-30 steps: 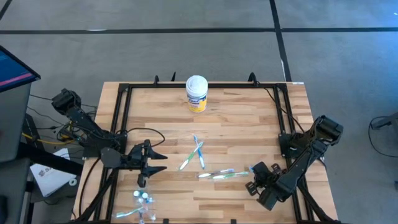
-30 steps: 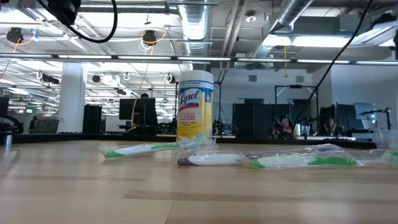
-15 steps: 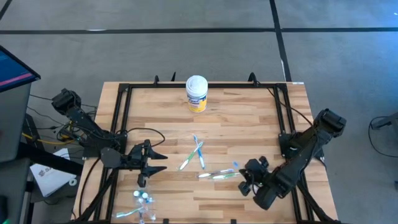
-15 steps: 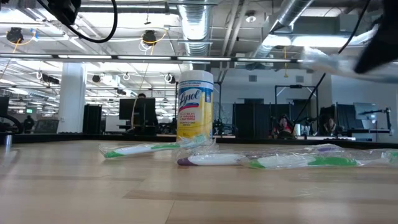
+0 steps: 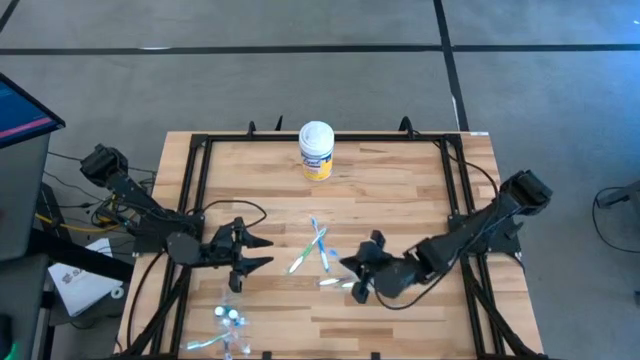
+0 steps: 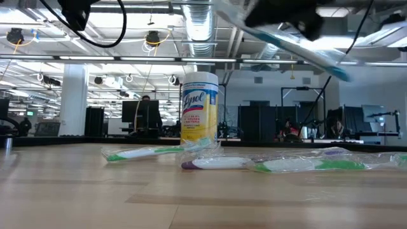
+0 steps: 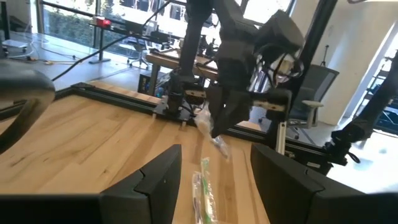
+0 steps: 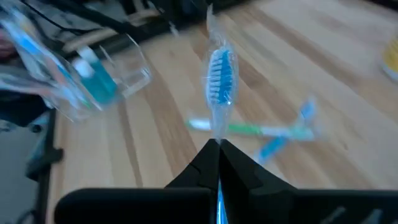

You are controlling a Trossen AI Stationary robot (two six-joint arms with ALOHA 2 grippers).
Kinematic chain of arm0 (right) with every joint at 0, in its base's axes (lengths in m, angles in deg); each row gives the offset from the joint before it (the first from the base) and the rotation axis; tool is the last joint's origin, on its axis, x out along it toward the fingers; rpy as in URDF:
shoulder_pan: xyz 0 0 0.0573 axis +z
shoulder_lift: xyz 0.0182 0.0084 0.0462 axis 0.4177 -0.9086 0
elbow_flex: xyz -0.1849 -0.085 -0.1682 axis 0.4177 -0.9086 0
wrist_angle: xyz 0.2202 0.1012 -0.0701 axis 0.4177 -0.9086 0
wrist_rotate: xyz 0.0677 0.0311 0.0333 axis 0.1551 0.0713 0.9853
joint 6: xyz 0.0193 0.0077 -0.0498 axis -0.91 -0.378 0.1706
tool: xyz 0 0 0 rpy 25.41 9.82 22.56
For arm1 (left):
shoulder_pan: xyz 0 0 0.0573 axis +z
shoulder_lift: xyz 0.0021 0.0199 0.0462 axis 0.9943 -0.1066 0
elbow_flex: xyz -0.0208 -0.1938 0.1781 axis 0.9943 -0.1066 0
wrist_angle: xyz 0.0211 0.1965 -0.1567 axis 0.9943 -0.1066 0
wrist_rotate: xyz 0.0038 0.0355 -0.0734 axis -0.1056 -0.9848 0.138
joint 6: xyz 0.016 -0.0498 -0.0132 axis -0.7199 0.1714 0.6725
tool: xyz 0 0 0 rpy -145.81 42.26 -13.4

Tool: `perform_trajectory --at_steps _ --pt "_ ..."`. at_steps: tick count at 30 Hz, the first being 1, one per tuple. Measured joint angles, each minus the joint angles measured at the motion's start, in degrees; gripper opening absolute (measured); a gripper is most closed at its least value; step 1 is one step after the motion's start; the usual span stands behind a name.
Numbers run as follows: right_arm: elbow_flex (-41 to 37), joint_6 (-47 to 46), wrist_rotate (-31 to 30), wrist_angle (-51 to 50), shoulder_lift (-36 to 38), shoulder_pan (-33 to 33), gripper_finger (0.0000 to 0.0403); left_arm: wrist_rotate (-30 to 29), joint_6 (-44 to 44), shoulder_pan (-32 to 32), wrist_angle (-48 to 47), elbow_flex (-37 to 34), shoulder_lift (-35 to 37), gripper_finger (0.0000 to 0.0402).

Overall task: Pick & Place toothbrushing station
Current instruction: Put the right blue toothbrush into the transparent organizer

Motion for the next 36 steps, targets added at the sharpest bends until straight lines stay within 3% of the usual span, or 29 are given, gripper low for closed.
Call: perform_trajectory --at_steps 7,19,30,36 --pt "0.0 11.2 5.7 10.9 0.0 -5.4 0.0000 0.0 -0.1 1.3 0.0 0.0 0.0 0.0188" --pt "0.0 21.7 12.2 24.2 0.0 -10.0 0.0000 0.3 -0.2 5.0 0.4 0.0 0.0 0.0188" --pt "0.0 24.7 13.7 27.4 0.0 -11.7 0.0000 17.3 -0.2 15.5 5.2 0.0 -0.1 0.0177" --pt "0.0 26.0 13.7 28.5 0.0 -12.3 0.0000 23.5 -0.2 19.8 11.9 0.0 -5.1 0.0160"
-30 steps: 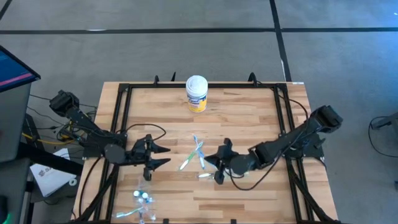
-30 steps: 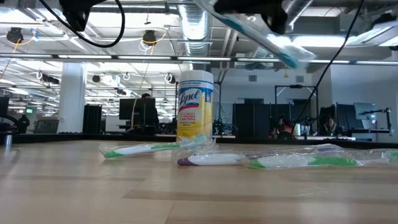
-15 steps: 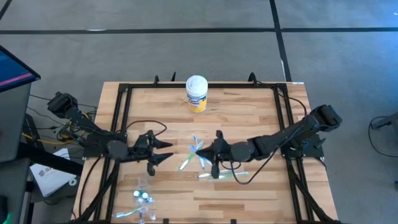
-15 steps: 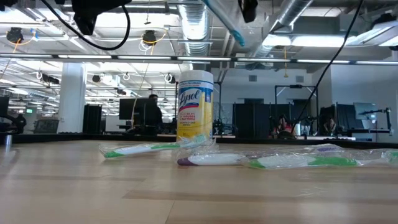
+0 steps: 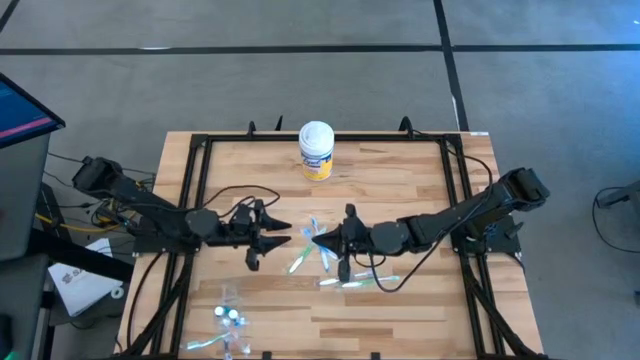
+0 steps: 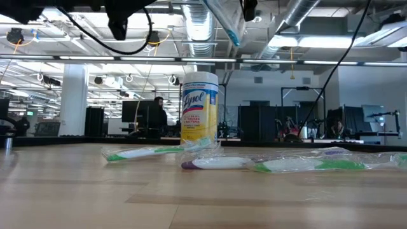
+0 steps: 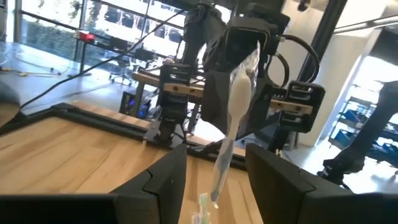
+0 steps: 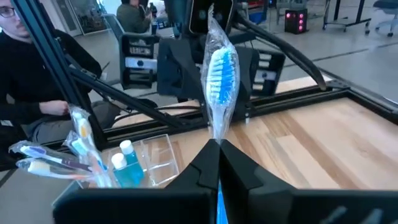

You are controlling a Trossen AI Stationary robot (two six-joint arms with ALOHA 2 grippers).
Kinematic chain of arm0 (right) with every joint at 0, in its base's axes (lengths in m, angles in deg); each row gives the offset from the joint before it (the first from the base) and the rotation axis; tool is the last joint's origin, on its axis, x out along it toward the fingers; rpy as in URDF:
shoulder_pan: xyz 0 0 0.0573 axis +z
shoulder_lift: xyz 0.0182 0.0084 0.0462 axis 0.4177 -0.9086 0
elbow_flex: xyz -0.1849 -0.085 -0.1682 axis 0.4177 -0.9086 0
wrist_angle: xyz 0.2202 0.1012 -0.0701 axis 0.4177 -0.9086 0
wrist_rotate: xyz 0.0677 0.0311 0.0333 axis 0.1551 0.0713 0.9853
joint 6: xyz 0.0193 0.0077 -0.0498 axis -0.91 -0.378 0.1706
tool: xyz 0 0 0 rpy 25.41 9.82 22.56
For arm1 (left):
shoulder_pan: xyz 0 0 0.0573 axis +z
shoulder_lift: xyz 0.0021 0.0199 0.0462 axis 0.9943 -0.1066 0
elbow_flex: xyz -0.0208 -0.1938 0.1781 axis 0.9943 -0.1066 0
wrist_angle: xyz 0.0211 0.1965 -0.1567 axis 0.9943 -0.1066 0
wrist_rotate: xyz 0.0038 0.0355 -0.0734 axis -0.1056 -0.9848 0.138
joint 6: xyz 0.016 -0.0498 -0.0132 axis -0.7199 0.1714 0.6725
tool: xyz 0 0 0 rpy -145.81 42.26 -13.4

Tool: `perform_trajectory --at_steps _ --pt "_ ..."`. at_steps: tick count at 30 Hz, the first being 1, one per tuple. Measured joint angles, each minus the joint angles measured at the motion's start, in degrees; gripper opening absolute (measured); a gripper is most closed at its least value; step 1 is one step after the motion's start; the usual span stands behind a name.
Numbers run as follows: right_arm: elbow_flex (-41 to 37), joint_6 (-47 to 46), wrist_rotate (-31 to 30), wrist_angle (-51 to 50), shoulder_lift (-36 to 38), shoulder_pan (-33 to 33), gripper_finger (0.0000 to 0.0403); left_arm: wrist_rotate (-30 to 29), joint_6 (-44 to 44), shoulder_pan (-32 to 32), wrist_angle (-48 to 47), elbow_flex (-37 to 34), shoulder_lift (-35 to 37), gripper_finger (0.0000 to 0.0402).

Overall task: Pick & Place toothbrushing station
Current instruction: Put the right blue toothbrush into the transparent organizer

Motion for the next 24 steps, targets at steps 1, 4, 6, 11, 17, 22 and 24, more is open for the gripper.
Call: perform_trajectory --at_steps 1,4,6,11,17,22,24 --pt "0.0 0.0 0.0 0.2 0.0 0.0 0.0000 0.7 0.0 0.4 1.6 0.0 -1.3 0.0158" --pt "0.0 0.5 0.0 1.4 0.0 -0.4 0.0000 2.2 -0.9 1.3 7.3 0.0 -5.1 0.0154" --pt "0.0 0.5 0.0 1.4 0.0 -0.7 0.0000 3.2 -2.4 1.5 10.5 0.0 -7.3 0.0152" --pt "0.0 1.8 0.0 3.2 0.0 -0.7 0.0000 3.4 -5.5 1.5 18.1 0.0 -11.3 0.0153" --pt "0.0 2.1 0.0 4.2 0.0 -1.4 0.0000 3.4 -7.5 2.1 21.1 1.7 -15.5 0.0154" --pt "0.0 2.1 0.0 4.3 0.0 -1.7 0.0000 3.4 -7.5 3.8 21.1 4.6 -19.4 0.0155" --pt "0.0 2.1 0.0 4.3 0.0 -1.7 0.0000 3.4 -7.5 4.3 21.1 5.5 -20.2 0.0155"
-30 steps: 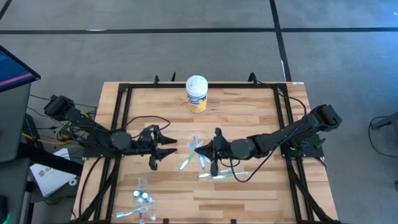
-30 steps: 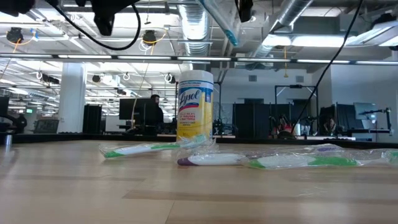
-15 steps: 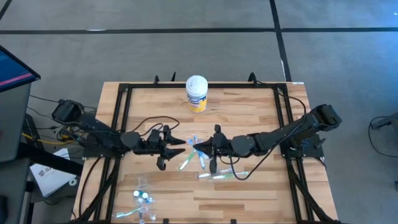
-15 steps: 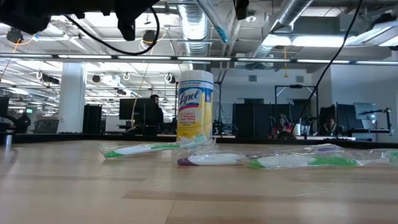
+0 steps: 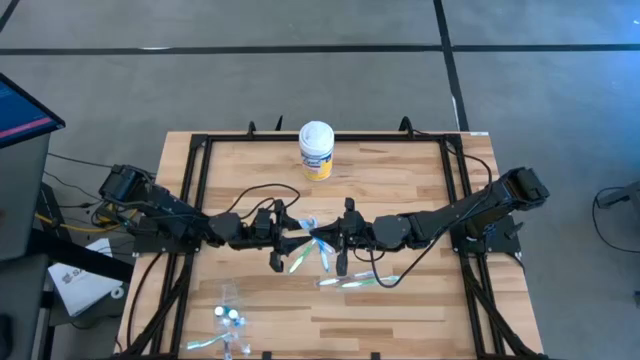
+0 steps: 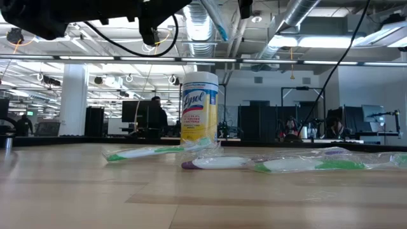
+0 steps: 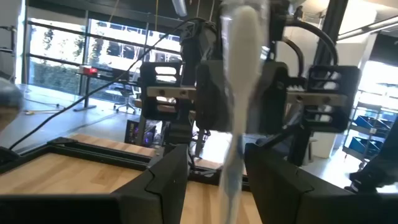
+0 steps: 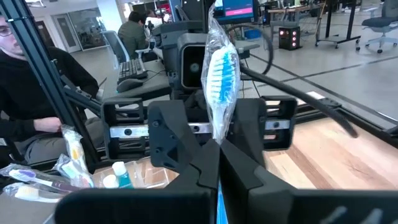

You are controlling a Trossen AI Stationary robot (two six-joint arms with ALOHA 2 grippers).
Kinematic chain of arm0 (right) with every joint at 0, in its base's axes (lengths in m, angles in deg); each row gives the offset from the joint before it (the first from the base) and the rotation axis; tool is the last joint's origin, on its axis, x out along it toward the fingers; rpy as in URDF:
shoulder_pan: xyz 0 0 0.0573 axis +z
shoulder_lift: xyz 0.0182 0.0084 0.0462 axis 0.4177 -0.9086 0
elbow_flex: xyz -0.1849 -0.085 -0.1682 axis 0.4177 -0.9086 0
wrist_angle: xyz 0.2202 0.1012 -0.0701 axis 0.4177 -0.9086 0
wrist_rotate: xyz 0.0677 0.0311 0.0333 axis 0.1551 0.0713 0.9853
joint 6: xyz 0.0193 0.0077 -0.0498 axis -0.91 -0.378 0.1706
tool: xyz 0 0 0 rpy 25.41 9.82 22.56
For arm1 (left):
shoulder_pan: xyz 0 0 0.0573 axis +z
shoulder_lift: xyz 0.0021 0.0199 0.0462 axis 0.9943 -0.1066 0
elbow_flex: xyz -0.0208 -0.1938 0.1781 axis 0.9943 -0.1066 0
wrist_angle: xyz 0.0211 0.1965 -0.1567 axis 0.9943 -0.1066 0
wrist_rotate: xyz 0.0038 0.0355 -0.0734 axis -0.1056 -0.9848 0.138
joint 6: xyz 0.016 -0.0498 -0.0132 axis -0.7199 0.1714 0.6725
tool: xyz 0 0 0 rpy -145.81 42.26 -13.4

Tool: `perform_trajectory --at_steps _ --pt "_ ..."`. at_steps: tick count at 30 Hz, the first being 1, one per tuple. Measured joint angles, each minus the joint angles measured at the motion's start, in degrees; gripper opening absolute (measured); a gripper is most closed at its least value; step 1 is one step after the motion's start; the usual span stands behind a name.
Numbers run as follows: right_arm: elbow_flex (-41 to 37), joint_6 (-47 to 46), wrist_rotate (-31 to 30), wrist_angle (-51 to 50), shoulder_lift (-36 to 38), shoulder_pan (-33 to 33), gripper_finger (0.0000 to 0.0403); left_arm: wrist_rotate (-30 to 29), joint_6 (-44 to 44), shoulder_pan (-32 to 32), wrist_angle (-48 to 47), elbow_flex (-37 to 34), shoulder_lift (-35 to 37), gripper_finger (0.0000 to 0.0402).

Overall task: Pick & Place toothbrushing station
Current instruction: Put the right blue toothbrush into the transparent organizer

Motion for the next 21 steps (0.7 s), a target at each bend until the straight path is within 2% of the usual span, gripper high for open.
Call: perform_trajectory --at_steps 7,11,15,21 --pt "0.0 0.0 0.0 -0.3 0.0 0.0 0.0000 0.0 -0.2 0.5 0.0 1.0 -0.7 0.0154" --pt "0.0 0.1 0.0 -0.3 0.0 0.0 0.0000 0.0 -0.4 0.5 0.0 1.0 -0.7 0.0140" --pt "0.0 0.8 0.0 -0.3 0.0 0.0 0.0000 0.7 -0.4 0.5 0.0 1.0 -0.6 0.0105" --pt "0.0 0.9 0.0 -0.2 0.0 0.0 0.0000 3.0 -0.7 0.5 0.0 1.0 -0.6 0.0025"
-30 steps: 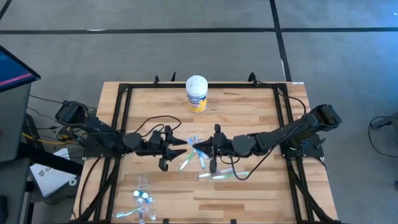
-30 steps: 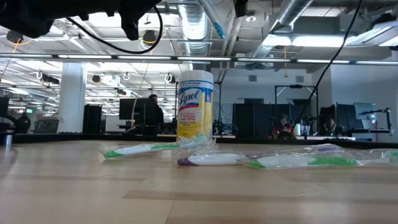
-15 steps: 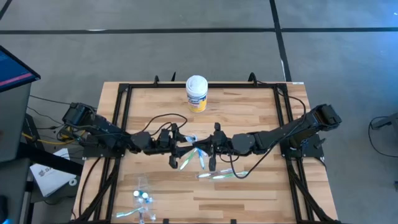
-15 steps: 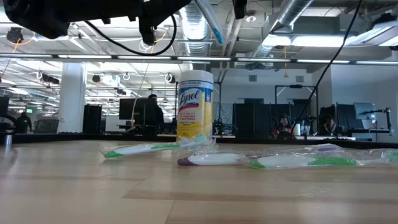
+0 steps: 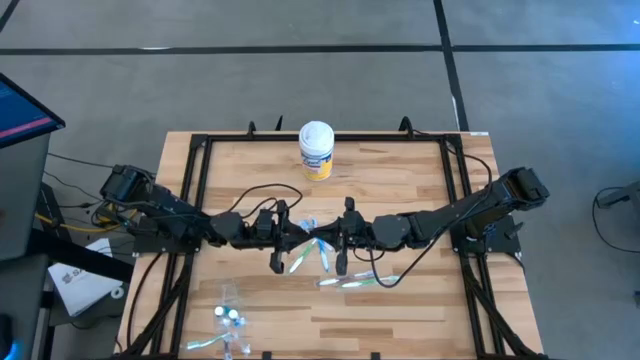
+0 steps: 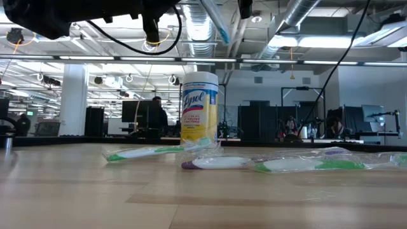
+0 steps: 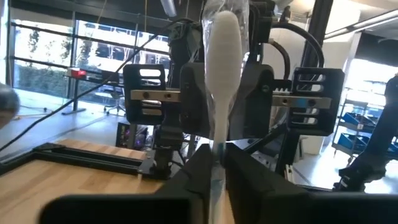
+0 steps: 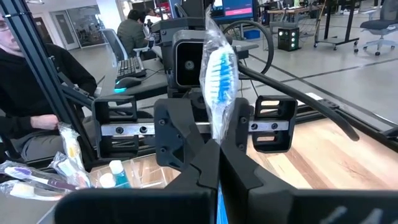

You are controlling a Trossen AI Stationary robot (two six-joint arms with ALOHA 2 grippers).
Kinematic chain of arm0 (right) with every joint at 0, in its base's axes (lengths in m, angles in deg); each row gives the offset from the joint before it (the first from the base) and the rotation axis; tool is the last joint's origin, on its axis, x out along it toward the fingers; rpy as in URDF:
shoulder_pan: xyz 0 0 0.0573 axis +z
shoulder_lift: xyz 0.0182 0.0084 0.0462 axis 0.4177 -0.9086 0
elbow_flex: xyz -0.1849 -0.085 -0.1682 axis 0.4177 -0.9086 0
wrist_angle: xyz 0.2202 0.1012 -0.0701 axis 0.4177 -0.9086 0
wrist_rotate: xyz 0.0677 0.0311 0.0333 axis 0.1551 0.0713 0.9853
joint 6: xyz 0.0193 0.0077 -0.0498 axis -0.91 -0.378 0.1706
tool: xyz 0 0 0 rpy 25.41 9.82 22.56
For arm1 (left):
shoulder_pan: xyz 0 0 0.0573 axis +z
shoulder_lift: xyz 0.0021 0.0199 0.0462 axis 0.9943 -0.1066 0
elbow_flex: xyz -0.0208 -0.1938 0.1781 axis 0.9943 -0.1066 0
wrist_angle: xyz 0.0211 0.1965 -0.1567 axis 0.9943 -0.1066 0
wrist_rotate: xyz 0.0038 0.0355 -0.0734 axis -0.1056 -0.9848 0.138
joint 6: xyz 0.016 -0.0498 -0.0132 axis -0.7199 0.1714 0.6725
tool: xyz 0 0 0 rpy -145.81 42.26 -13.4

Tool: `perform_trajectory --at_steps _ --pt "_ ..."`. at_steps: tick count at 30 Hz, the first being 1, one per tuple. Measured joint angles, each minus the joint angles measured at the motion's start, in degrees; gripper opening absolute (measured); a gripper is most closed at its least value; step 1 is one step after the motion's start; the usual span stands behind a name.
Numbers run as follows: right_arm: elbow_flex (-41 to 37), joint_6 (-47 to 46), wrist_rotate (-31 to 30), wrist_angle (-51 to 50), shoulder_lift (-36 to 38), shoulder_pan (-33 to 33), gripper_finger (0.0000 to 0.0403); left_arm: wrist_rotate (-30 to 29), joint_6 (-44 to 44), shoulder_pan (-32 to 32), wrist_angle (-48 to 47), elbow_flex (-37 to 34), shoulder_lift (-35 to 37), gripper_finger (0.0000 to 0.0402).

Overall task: Pick & Place toothbrushing station
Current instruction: Put the right blue toothbrush into the transparent organizer

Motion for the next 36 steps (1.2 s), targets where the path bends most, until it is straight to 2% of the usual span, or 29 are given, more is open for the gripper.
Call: perform_trajectory --at_steps 2,7,12,25,36 --pt "0.0 0.0 0.0 0.0 0.0 0.0 0.0000 0.1 -1.0 0.0 0.0 0.0 0.0 0.0013" --pt "0.0 0.0 0.0 0.0 0.0 0.0 0.0000 0.1 -0.9 0.0 0.0 0.0 0.0 0.0023" --pt "0.0 0.0 0.0 -0.1 0.0 0.0 0.0000 0.1 -1.1 -0.2 0.0 0.0 0.0 0.0009" --pt "0.0 3.5 0.0 -0.4 0.0 1.5 0.0000 0.0 -2.3 -2.1 -0.6 0.0 0.3 0.0011" --pt "0.0 3.5 0.2 -0.3 0.0 1.5 0.0007 -0.6 -2.2 -4.2 -12.1 -0.1 7.0 0.0008"
